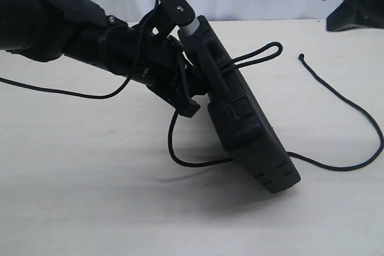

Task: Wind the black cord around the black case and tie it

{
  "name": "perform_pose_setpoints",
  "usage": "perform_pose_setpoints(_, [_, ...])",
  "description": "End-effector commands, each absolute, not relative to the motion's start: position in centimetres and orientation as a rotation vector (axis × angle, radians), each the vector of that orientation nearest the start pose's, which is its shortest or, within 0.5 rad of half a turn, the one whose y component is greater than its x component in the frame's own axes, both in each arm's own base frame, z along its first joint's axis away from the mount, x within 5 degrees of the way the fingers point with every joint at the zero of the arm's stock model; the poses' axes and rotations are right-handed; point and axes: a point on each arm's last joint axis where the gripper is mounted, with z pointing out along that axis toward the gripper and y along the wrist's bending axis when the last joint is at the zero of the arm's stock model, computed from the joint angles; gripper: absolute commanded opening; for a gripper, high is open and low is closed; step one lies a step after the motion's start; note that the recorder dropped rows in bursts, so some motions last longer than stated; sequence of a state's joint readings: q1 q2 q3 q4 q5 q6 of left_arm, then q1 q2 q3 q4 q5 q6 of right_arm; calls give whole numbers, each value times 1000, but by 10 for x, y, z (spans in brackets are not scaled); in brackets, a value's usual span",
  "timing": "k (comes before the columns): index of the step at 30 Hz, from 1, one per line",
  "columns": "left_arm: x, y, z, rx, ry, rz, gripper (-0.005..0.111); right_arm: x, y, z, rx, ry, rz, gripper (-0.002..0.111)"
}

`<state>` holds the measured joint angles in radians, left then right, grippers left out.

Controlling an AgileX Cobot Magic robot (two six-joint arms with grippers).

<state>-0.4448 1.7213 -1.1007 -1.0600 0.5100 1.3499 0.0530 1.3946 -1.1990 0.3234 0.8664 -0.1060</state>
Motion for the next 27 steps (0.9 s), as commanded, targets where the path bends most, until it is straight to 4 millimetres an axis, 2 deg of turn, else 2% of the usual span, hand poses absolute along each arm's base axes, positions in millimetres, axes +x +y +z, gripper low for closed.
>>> perform_pose_setpoints(1, [313, -195, 232, 1086, 2062, -581, 0, 300, 57, 310, -82, 2588, 438, 26])
perform_pose_setpoints(5, [313, -194, 232, 1084, 2062, -579, 0, 310, 69, 296, -88, 2607, 476, 50])
perform_pose_setpoints(7, [313, -194, 232, 1084, 2062, -579, 0, 315, 71, 290, -89, 2602, 475, 55])
perform_pose_setpoints(12, [313, -194, 233, 1081, 2061, -574, 0, 325, 78, 282, -60, 2570, 570, 54])
perform_pose_setpoints(19, [314, -194, 233, 1075, 2061, -570, 0, 338, 90, 260, 9, 2596, 755, 54])
perform_pose_setpoints(21, [314, -194, 233, 1072, 2060, -566, 0, 339, 91, 257, 13, 2603, 783, 45])
perform_pose_setpoints(25, [315, -194, 233, 1067, 2060, -559, 0, 339, 92, 258, 18, 2601, 797, 10])
perform_pose_setpoints(26, [315, -193, 233, 1062, 2059, -551, 1, 338, 92, 260, 18, 2597, 799, 5])
perform_pose_setpoints(27, [316, -193, 233, 1057, 2058, -545, 3, 336, 92, 262, 14, 2595, 802, 5])
